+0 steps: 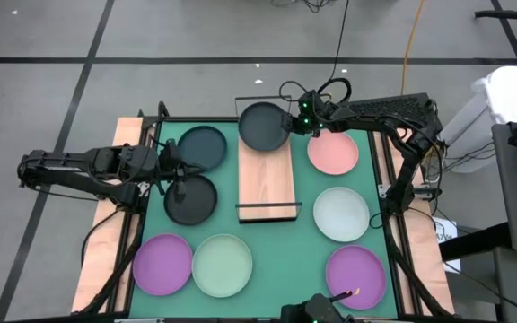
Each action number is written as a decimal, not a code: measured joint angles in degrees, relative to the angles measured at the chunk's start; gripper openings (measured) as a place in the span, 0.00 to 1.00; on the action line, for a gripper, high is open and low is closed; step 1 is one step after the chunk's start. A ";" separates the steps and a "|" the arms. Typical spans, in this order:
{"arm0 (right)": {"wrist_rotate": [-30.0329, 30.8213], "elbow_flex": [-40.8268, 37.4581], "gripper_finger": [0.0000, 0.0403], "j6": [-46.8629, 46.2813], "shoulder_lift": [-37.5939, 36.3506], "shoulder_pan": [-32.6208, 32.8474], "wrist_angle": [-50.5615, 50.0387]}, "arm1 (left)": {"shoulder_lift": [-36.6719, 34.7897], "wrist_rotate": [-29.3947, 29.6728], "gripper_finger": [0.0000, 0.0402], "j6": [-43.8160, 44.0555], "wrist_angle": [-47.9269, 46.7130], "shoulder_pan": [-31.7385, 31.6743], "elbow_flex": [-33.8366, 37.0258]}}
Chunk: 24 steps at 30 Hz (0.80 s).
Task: Place and stack plates onto a shelf
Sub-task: Put the bottom black plate on the shelf
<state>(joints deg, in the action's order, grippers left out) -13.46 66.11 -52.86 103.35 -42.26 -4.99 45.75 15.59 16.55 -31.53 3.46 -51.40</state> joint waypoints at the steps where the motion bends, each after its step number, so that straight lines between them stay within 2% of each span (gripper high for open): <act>1: -0.02 0.00 0.01 0.02 0.00 0.00 0.02 | -0.01 0.00 0.04 0.05 0.00 0.00 0.00; 19: 1.26 0.00 0.01 1.09 0.00 0.92 -0.05 | 0.01 -0.02 0.04 0.49 0.02 0.00 0.00; 24: 1.45 0.00 0.07 1.09 0.00 0.95 -2.24 | -0.01 -0.02 0.04 0.49 0.07 -0.02 0.00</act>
<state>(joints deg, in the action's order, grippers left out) -12.01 66.11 -51.77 103.35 -41.31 -7.23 45.74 15.57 17.04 -31.46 3.44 -51.40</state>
